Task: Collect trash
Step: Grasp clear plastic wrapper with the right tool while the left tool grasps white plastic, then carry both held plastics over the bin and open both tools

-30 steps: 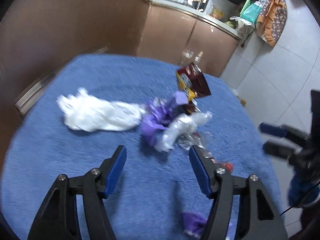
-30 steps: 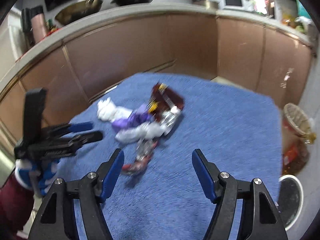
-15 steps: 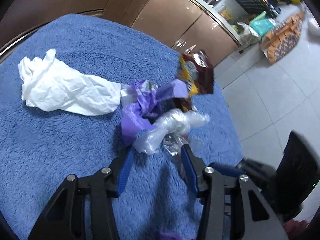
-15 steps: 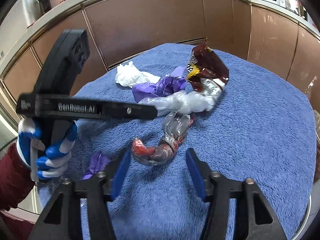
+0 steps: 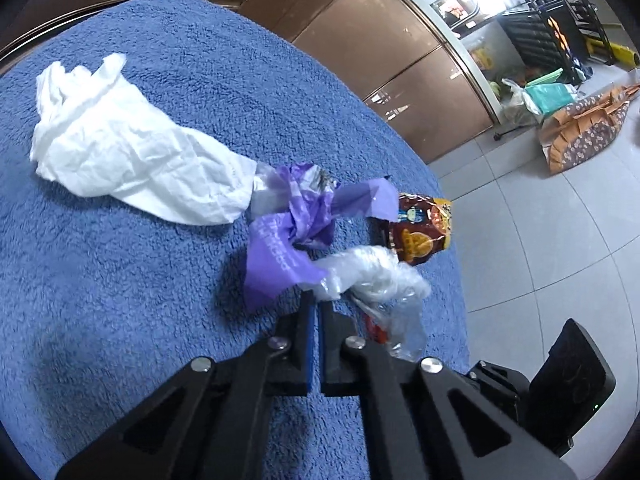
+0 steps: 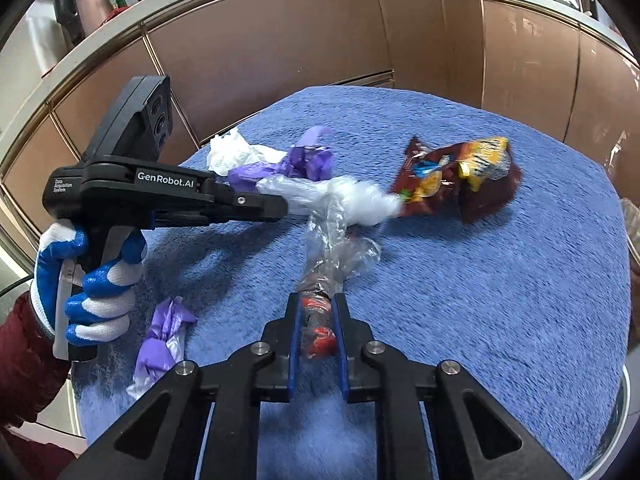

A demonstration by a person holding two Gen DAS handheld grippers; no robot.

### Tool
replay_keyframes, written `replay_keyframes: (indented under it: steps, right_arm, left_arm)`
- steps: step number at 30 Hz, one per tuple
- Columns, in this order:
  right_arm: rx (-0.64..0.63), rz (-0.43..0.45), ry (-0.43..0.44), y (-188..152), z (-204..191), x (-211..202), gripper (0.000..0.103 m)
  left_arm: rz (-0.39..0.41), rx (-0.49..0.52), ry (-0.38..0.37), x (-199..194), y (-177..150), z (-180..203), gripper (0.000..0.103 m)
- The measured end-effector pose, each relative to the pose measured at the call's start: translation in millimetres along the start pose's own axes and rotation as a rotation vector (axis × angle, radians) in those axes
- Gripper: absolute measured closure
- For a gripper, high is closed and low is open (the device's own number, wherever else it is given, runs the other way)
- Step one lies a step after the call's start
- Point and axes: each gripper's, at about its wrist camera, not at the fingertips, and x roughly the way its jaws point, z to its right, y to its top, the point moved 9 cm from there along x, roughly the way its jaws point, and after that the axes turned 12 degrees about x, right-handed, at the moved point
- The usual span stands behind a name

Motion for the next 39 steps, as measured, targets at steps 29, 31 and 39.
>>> replay_keyframes:
  steps: [29,31,39]
  right_arm:
    - [0.223,0.338,-0.132,-33.9,75.6,-169.6,0.092]
    - [0.259,0.364,-0.155,-39.3,92.3,-184.1,0.092]
    - [0.410,0.451,-0.311,-63.0,180.0,-232.4,0.092]
  left_arm:
    - [0.115,0.281,0.015,-78.2,-18.4,166.7,0.103]
    - [0.103,0.299,0.000,-67.3,-17.9,184.5,0.103]
    - [0.012,0.410,-0.080,15.4,-8.1,278.9,0.103]
